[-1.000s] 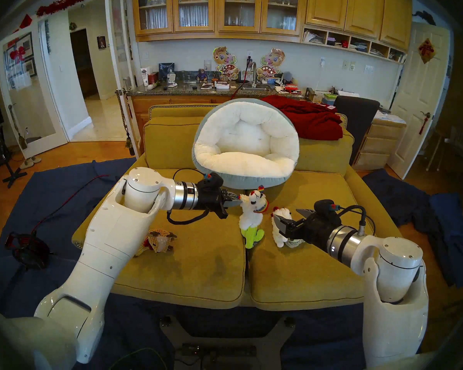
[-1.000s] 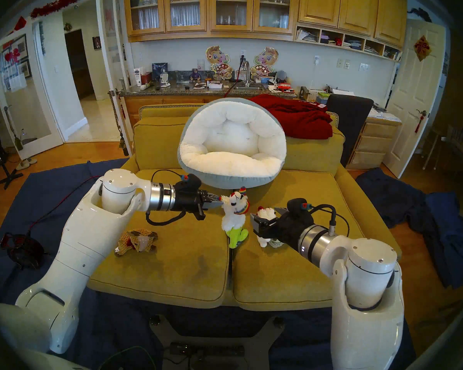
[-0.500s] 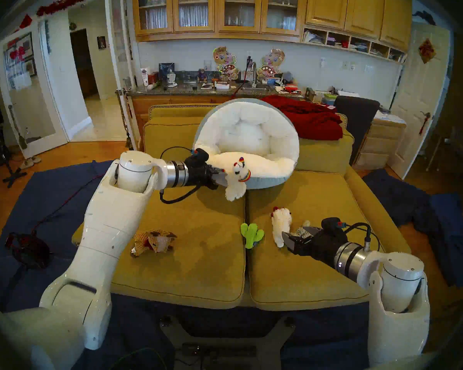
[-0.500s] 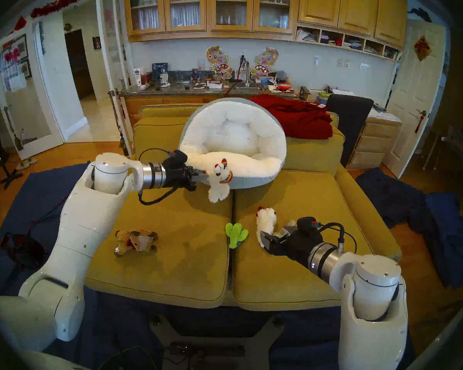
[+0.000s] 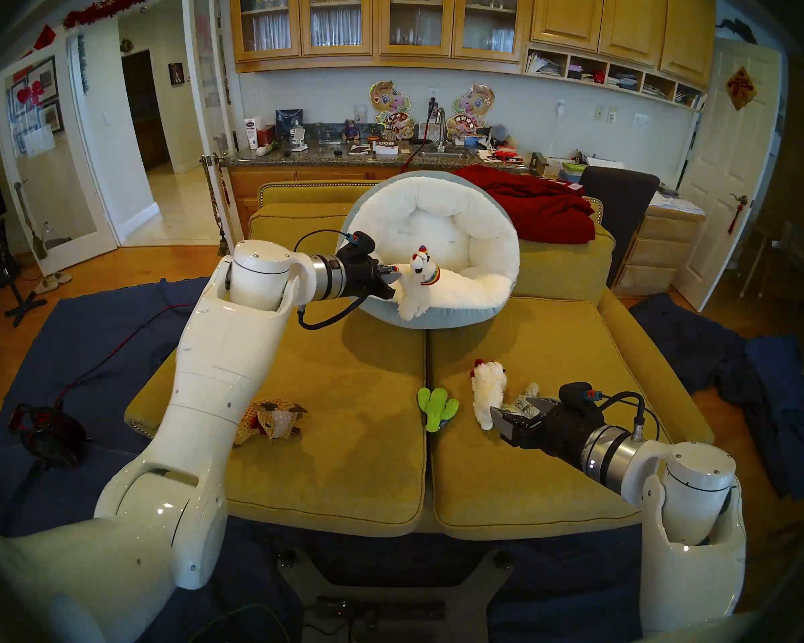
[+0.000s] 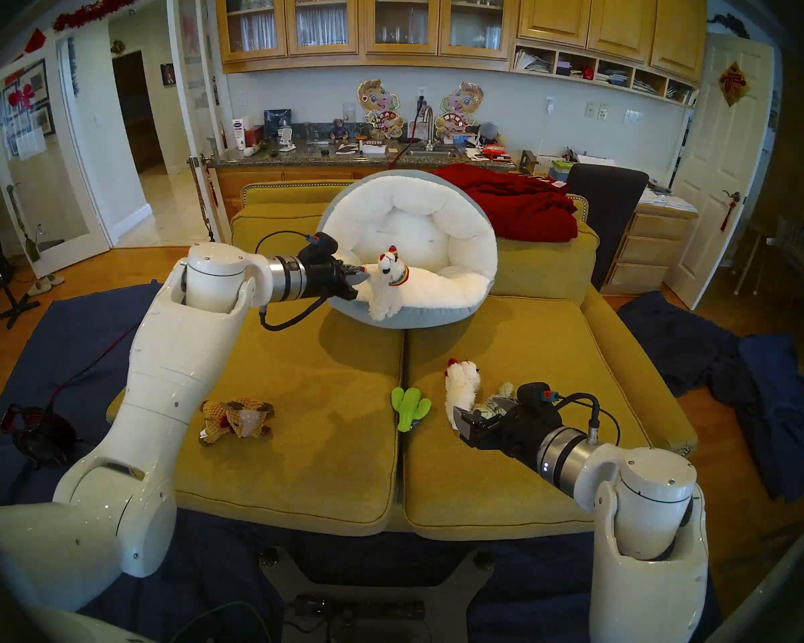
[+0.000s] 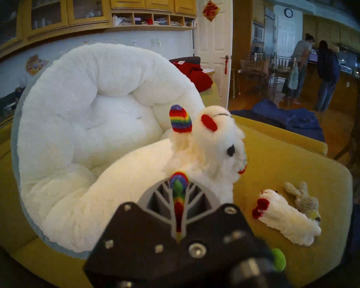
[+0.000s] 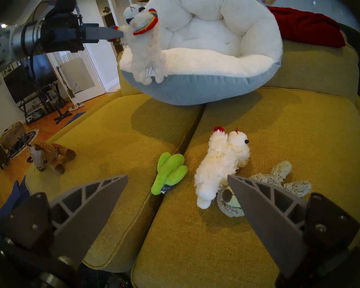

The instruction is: Put toys into dog bed

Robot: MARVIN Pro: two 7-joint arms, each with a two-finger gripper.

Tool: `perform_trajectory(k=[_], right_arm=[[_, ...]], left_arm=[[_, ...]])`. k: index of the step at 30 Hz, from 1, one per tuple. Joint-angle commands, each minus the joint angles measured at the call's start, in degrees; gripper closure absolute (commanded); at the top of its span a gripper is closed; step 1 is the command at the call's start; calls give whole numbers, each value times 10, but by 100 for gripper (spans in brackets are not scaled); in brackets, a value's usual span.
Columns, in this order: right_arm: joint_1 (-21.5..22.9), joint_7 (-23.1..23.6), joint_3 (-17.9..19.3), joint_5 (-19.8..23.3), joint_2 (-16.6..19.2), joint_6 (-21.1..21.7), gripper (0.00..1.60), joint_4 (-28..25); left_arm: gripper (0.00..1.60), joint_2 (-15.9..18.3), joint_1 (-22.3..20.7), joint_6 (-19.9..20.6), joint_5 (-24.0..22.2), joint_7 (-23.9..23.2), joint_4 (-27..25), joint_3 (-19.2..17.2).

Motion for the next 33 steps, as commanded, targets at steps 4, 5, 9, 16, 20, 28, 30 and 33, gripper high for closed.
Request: perform_trajectory(k=[4,5,9,16,20,28,30,33], right_arm=[[7,4,0,4,1,-8,0,-9],[7,4,0,4,1,-8,0,-9],[7,6,1,4,1,-8,0,-7],[8,8,1,4,2,-9,0,-4],[8,9,2,3,2,-9,0,-2],[8,11,2,3,3,-9,0,3],[8,12,2,3,3,-8,0,4],[7,12,2,3,4,-8,0,6]], left_arm=[[160,-58,-81,7,8,41,33,-12],[160,-58,-81,7,8,41,33,-12],[160,-70,-87,8,9,50,28,-21],[160,-87,-108,8,10,69,33,-33],[160,-92,-120,9,11,80,44,-37],[160,-92,-151,9,18,105,89,-45],[160,-90,-157,9,19,109,99,-47],[160,-87,-166,9,20,116,116,-51]])
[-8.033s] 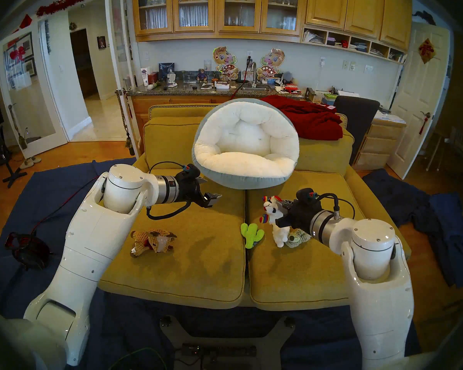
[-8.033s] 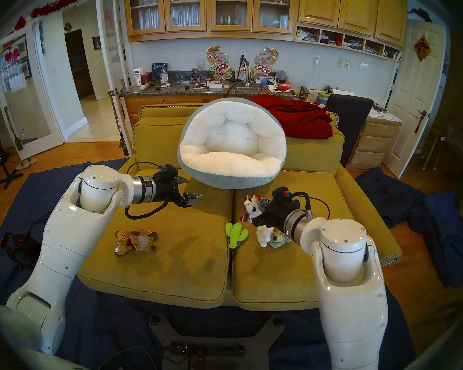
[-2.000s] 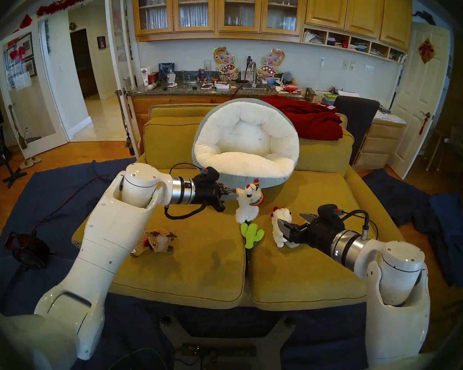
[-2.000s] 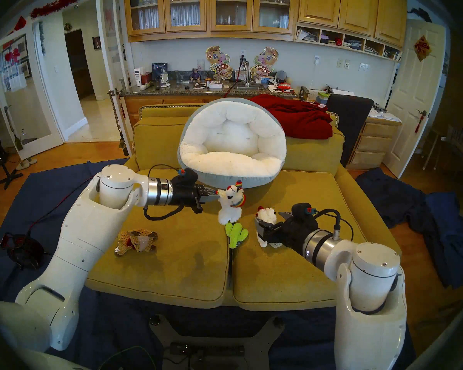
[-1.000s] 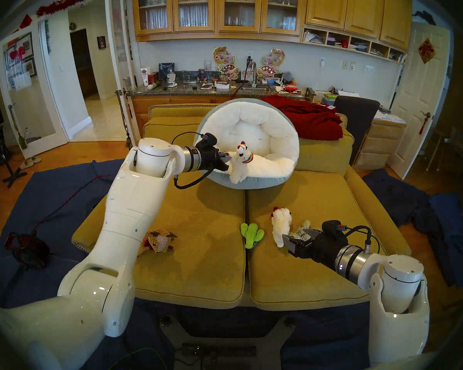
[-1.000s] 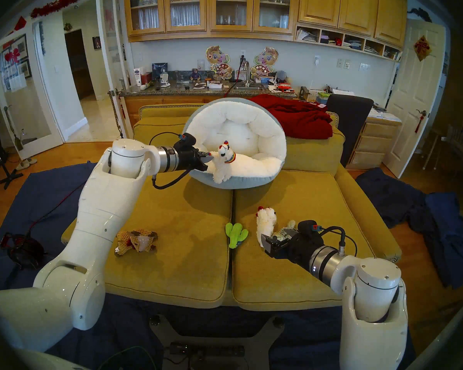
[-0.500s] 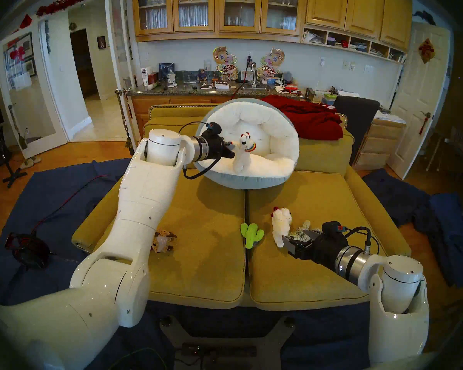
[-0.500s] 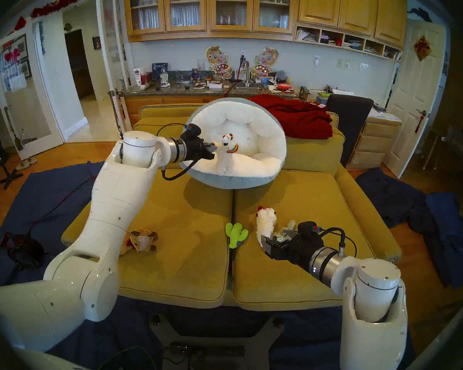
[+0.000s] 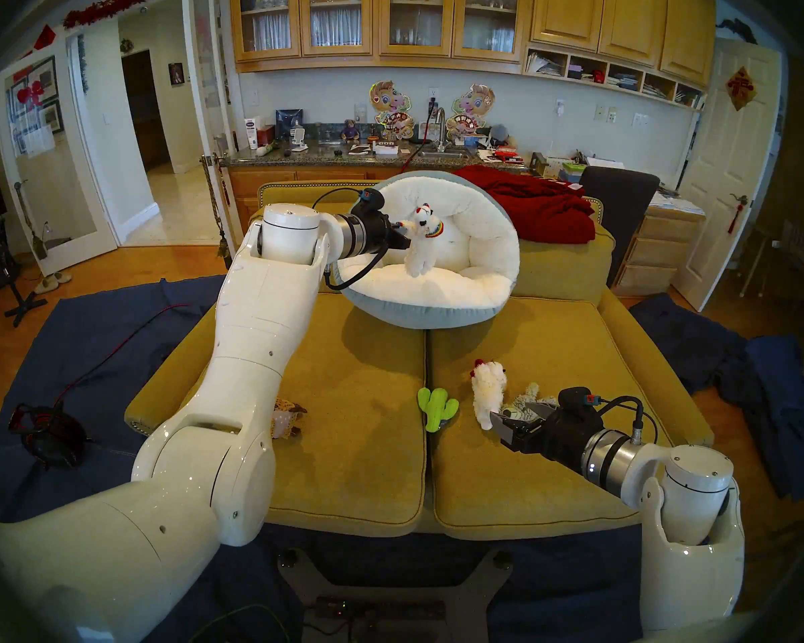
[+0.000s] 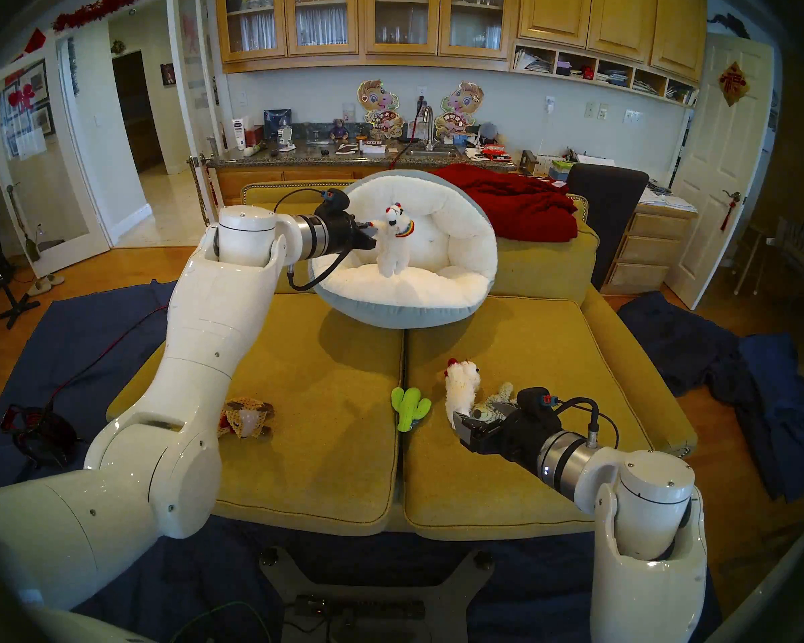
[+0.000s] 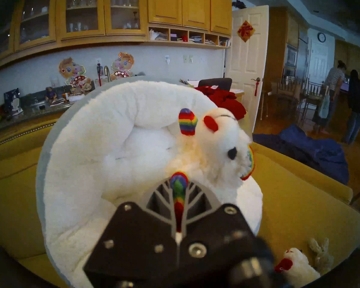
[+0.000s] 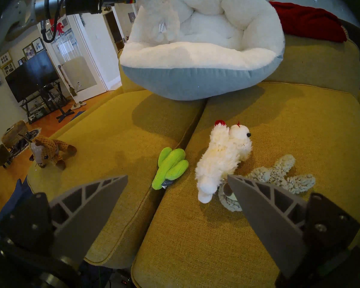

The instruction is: Put toys into dog bed

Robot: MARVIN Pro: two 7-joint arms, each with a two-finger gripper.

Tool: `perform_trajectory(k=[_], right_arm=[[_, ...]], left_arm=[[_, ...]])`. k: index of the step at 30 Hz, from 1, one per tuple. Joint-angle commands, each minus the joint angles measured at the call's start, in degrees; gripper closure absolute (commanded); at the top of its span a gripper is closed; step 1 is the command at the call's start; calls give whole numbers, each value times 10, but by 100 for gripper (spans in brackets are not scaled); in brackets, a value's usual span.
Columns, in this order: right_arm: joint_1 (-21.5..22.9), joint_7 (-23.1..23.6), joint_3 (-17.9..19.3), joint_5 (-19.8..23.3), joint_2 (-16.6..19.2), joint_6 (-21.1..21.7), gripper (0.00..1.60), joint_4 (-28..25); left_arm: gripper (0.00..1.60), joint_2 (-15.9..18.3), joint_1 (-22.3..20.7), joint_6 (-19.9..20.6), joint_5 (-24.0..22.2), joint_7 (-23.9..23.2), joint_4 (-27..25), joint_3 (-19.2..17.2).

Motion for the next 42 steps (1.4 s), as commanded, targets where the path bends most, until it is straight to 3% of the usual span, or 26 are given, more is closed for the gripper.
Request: perform_trajectory(k=[1,25,42], right_arm=[[7,2,-1,2,0,-4,0,-10],[8,6,1,2,3,-4,0,7],[9,9,1,2,5,-4,0,14]], left_arm=[[160,0,-65,-2,4,16,21,-12],[160,19,-134,-2,21,67,126,-34],[160,10,-175,-4,31,97,183,-32]])
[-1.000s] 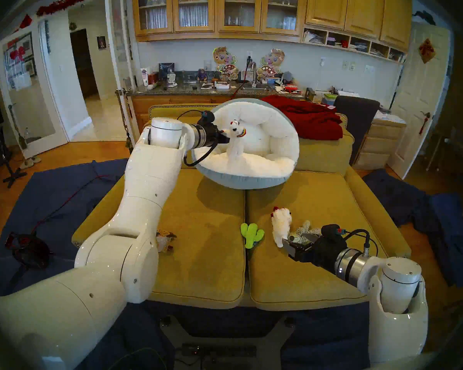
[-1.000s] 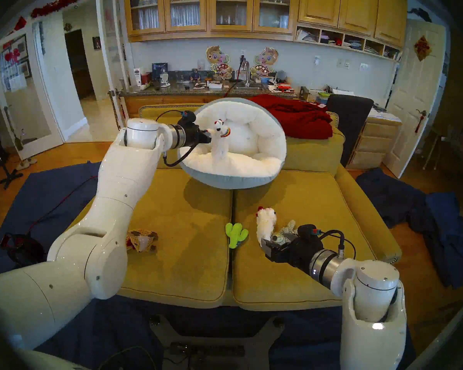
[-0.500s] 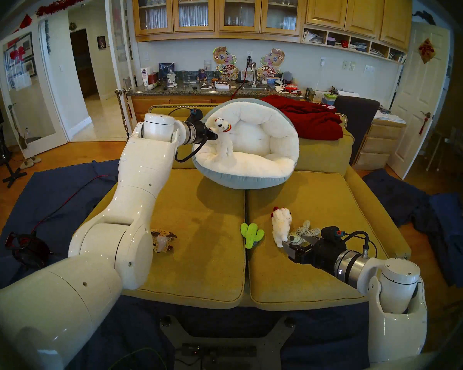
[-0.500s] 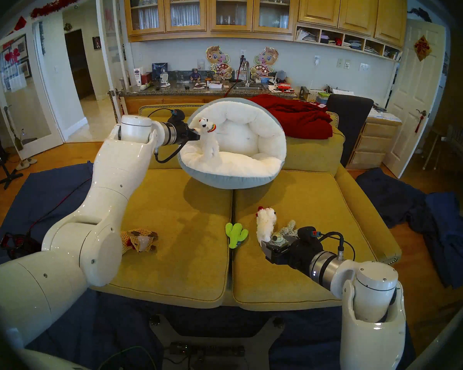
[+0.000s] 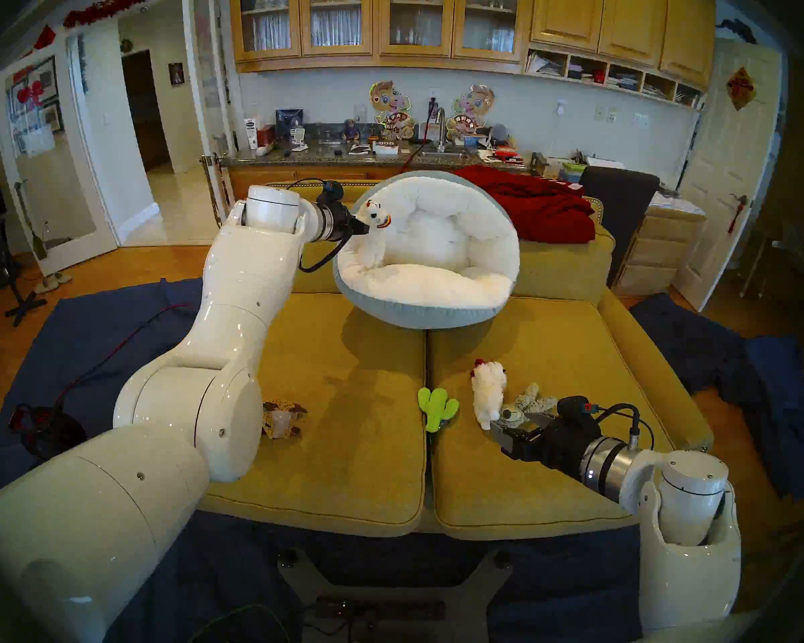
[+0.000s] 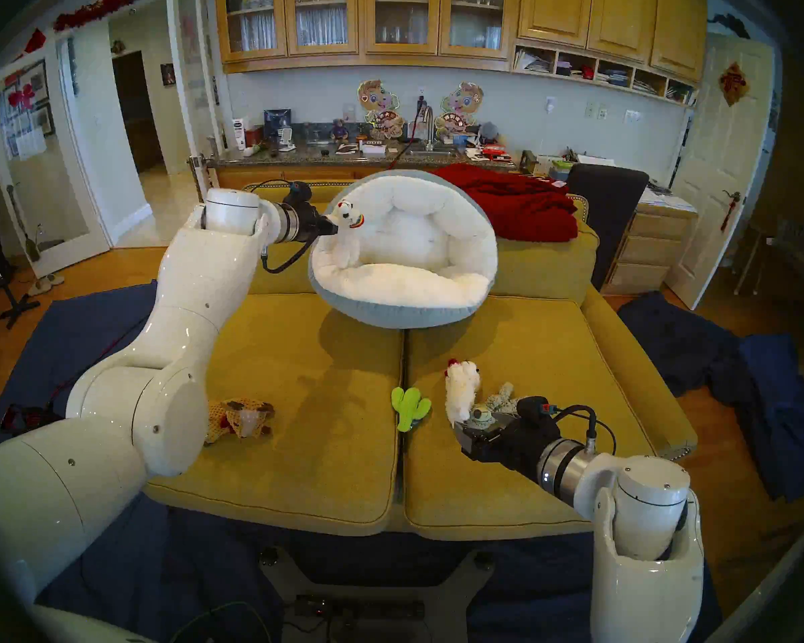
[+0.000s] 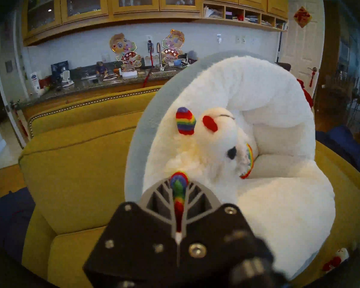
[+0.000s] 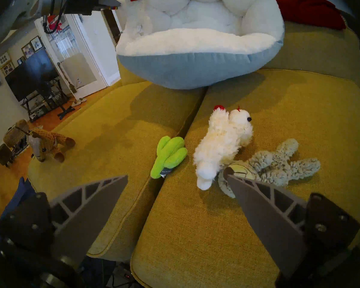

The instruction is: Put toys into dog bed

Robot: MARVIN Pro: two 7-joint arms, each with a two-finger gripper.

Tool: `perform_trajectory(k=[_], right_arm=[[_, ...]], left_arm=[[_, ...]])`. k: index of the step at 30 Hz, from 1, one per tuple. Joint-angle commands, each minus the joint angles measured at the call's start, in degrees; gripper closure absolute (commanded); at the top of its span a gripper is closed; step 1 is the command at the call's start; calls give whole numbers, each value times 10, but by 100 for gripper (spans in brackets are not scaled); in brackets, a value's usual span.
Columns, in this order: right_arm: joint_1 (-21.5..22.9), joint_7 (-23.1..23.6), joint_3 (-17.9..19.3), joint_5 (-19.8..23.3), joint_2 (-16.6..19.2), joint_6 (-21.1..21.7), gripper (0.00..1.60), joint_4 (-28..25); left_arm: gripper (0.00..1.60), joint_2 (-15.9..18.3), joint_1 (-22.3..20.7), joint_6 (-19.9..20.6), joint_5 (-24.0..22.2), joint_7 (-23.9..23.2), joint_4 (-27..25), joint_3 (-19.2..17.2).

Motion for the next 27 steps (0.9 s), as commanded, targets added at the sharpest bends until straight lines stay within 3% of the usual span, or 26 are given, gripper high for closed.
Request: perform_trajectory(k=[1,27], right_arm=[[9,1,-1,2,1,-4,0,-12],[12,7,-1,3,3,-6,0,-9]], left_arm=[[160,-9,-60,-5,1,9,9,1],[160,-43,-102,-10,10,42,115,13]])
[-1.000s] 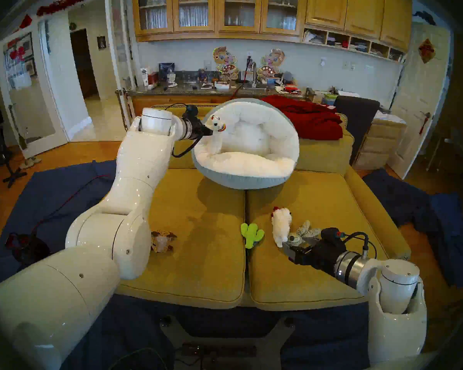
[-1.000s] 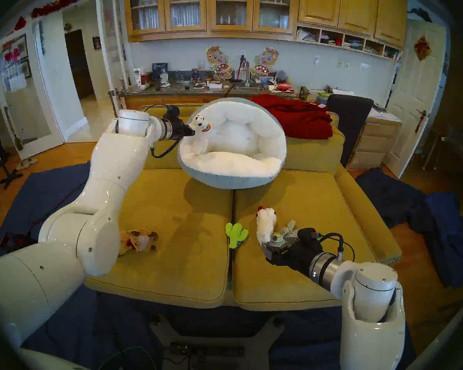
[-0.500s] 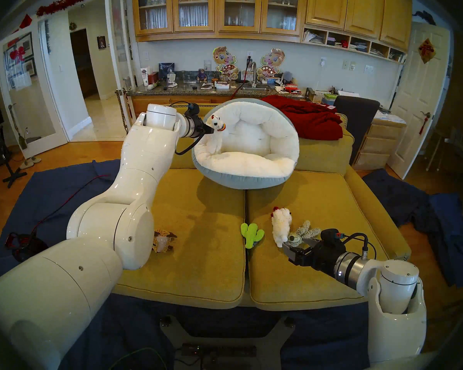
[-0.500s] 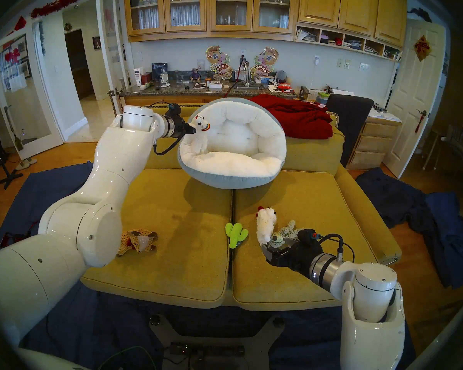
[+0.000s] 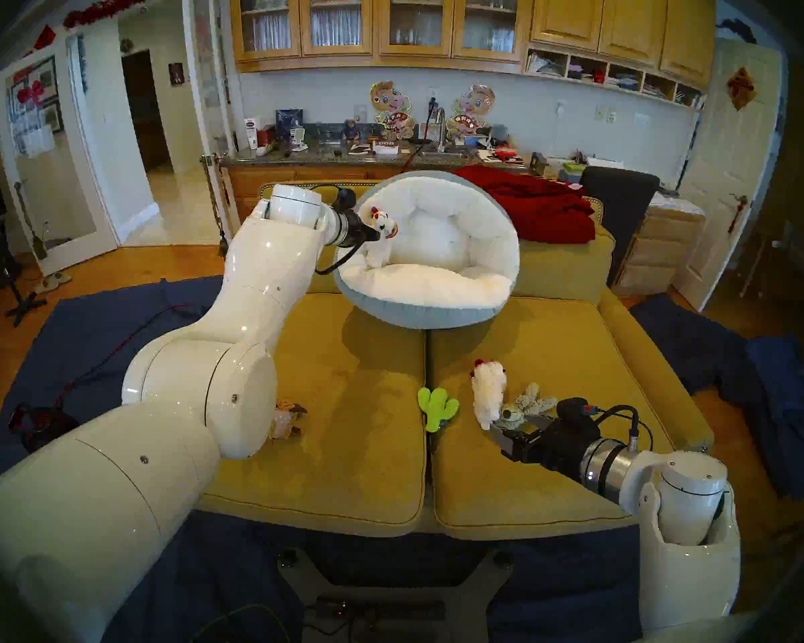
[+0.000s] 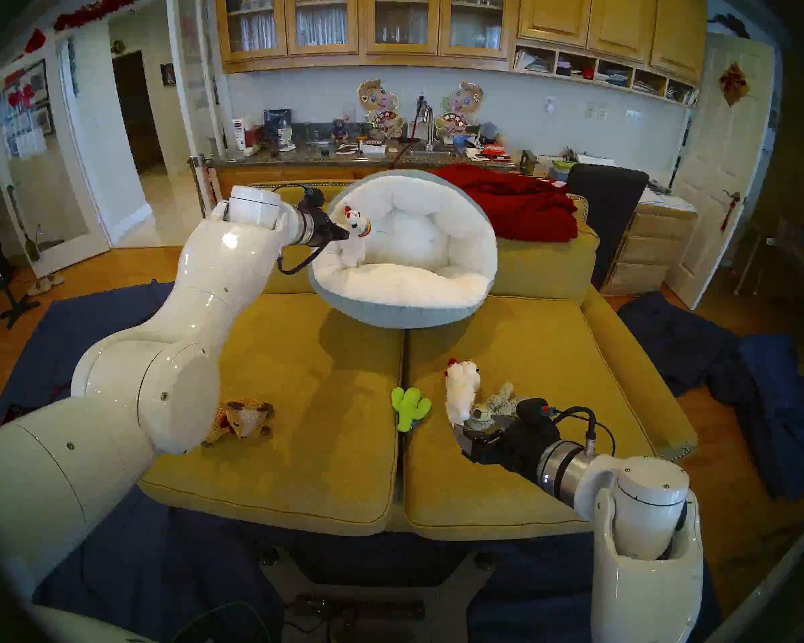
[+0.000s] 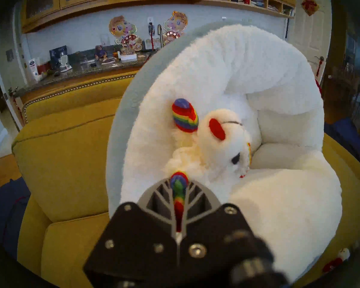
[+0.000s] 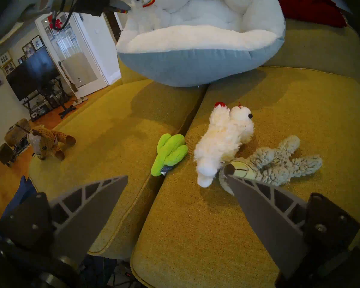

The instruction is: Put toys into dog bed

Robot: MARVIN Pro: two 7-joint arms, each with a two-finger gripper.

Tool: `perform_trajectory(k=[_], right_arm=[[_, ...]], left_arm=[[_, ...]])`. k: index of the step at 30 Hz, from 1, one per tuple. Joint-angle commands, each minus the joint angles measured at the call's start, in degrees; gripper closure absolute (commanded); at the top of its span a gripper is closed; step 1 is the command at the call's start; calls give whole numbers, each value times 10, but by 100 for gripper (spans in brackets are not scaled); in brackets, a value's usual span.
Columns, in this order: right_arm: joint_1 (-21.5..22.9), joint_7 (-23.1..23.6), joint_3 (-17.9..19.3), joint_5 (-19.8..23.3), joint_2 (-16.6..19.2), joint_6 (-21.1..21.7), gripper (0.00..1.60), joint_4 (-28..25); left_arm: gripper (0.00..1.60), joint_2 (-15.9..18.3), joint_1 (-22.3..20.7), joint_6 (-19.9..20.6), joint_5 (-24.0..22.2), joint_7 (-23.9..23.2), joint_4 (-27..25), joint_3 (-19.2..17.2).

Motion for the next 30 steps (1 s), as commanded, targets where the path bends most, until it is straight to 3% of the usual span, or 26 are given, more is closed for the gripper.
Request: perform_trajectory(k=[1,2,3,4,5,7,14,15,18,19,20,21,22,30], right_arm=[[10,2,-1,3,1,-5,0,-15],[11,2,-1,3,1,-5,0,-15],[11,2,-1,3,1,-5,0,-15],[11,2,-1,3,1,-5,0,-15],[11,3,-1,3,1,-6,0,-15],[11,3,-1,3,1,-6,0,-16],[13,5,-1,4,2,-7,0,-18],[14,5,-1,4,2,-7,0,-18],[15,6,-1,4,2,-8,0,-20],[15,6,-1,4,2,-9,0,-20],[15,6,-1,4,2,-9,0,-21],[16,6,-1,5,2,-10,0,-22],[16,7,-1,5,2,-10,0,-22],[18,9,0,6,0,-16,0,-33]], left_arm=[[160,-11,-53,-9,0,3,7,3],[118,-12,-55,-9,0,4,10,3],[93,-13,-58,-9,0,5,13,4],[84,-13,-61,-9,0,6,16,4],[63,-14,-63,-9,0,7,18,5],[0,-15,-68,-9,0,8,23,6],[0,-17,-91,-12,-2,10,34,6],[0,-17,-79,-16,-2,11,26,5],[0,-17,-103,-14,-4,9,36,4],[0,-17,-90,-18,-5,9,26,3],[0,-17,-112,-14,-6,7,40,3],[0,-17,-88,-23,-7,8,21,1],[0,-17,-109,-19,-9,5,34,0],[0,-12,-116,-39,-19,-23,33,-7]])
